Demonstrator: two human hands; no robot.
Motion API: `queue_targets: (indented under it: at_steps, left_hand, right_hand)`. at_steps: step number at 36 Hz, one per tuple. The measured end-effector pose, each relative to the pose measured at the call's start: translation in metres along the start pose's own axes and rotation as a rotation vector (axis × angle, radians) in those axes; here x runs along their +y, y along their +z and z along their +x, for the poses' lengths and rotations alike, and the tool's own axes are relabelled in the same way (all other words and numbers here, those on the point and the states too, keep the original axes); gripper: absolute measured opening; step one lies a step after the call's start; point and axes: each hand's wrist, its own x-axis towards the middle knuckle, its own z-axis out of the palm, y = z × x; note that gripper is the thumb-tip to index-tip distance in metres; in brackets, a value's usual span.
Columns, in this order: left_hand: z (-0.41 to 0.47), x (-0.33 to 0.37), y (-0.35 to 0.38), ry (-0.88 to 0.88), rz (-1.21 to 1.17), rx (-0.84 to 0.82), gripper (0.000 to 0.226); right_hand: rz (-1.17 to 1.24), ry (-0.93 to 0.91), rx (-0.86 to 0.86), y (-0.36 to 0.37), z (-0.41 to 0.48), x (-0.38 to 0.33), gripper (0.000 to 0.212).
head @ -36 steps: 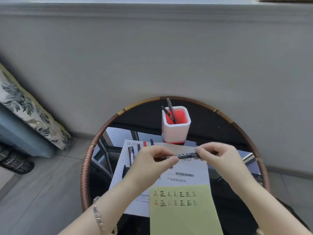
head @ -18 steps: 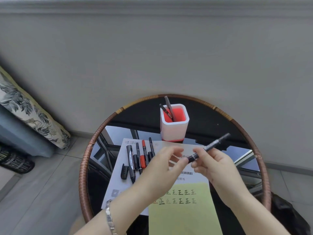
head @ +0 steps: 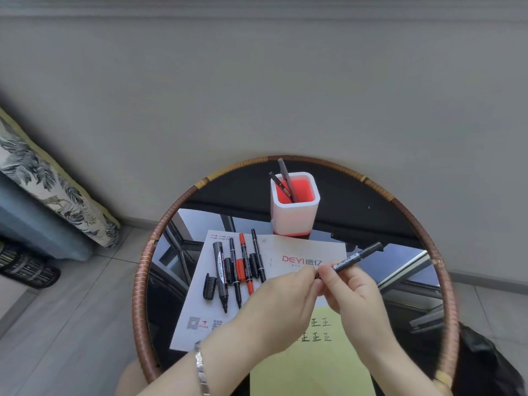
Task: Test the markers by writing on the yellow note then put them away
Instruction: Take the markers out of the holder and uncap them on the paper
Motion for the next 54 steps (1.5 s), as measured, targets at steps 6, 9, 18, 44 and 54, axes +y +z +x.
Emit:
queue_targets:
  at_steps: [6,9,18,44,54]
  left_hand:
    - [0.000,0.003,-0.006,0.064,-0.025,0.070,0.027]
    - [-0.001,0.002,-0.008,0.009,-0.131,0.023,0.023]
    - [-0.003,-0.010,-0.009,-0.200,-0.247,-0.070,0.032]
    - [0.067,-0.024,0.029,-0.437,-0.138,0.136,0.009]
    - [0.060,-0.031,0.021,-0.395,-0.013,0.102,0.015]
  right_hand:
    - [0.087,0.020,-0.077,-0.002,0.000,-0.002,0.015]
    - [0.103,-0.003,-0.130,-0.006,-0.001,-0.005,0.015]
    - [-0.140,0.031,0.035,-0.025,0.026,-0.020,0.026]
    - [-1.078,0.130,0.009,-0.020,0.073,0.035,0.025]
    - [-1.082,0.031,-0.063,-0.018,0.066,0.036,0.030]
